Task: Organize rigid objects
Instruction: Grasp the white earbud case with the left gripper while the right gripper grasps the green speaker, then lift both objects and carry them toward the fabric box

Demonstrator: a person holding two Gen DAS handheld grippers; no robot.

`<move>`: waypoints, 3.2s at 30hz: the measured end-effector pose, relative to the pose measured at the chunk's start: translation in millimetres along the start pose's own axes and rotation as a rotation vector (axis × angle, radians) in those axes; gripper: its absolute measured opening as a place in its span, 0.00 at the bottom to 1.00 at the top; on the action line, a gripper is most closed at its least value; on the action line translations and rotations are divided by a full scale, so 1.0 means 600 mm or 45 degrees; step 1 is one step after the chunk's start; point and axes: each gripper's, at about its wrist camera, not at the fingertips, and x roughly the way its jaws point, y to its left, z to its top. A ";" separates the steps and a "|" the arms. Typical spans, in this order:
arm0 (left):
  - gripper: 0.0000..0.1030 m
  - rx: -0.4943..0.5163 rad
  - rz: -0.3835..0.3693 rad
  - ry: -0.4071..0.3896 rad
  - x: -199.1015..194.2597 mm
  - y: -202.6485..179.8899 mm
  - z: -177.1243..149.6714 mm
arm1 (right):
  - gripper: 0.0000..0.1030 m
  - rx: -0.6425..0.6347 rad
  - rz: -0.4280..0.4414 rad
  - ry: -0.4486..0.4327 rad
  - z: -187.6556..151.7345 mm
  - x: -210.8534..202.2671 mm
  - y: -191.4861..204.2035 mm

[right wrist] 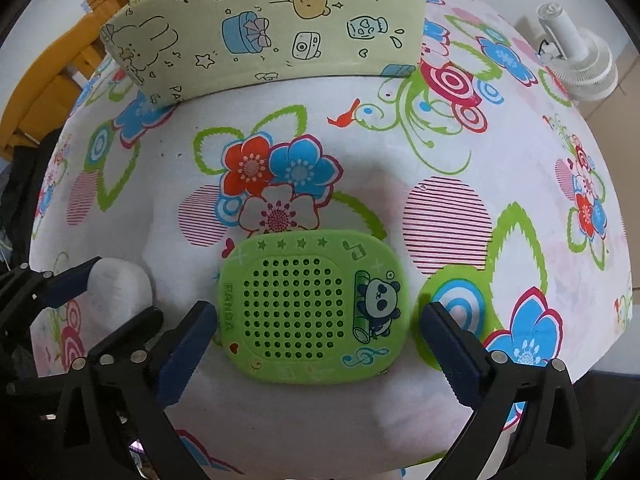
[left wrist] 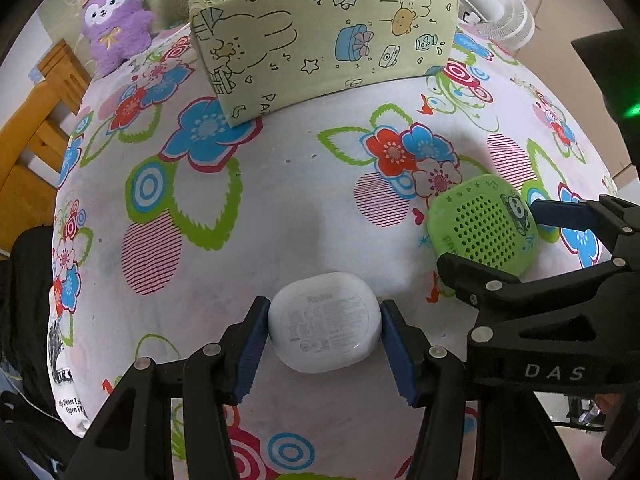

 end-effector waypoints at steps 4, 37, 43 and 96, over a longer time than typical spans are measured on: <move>0.56 0.014 0.007 -0.013 -0.001 0.003 -0.003 | 1.00 0.007 -0.036 -0.022 -0.004 0.003 0.008; 0.55 -0.079 0.003 -0.136 -0.075 0.022 0.049 | 0.92 0.067 -0.096 -0.192 0.040 -0.088 0.019; 0.55 -0.109 0.002 -0.176 -0.107 0.030 0.068 | 0.92 0.053 -0.106 -0.245 0.062 -0.127 0.020; 0.55 -0.289 0.063 -0.356 -0.191 0.005 0.259 | 0.92 -0.086 0.009 -0.386 0.272 -0.241 -0.070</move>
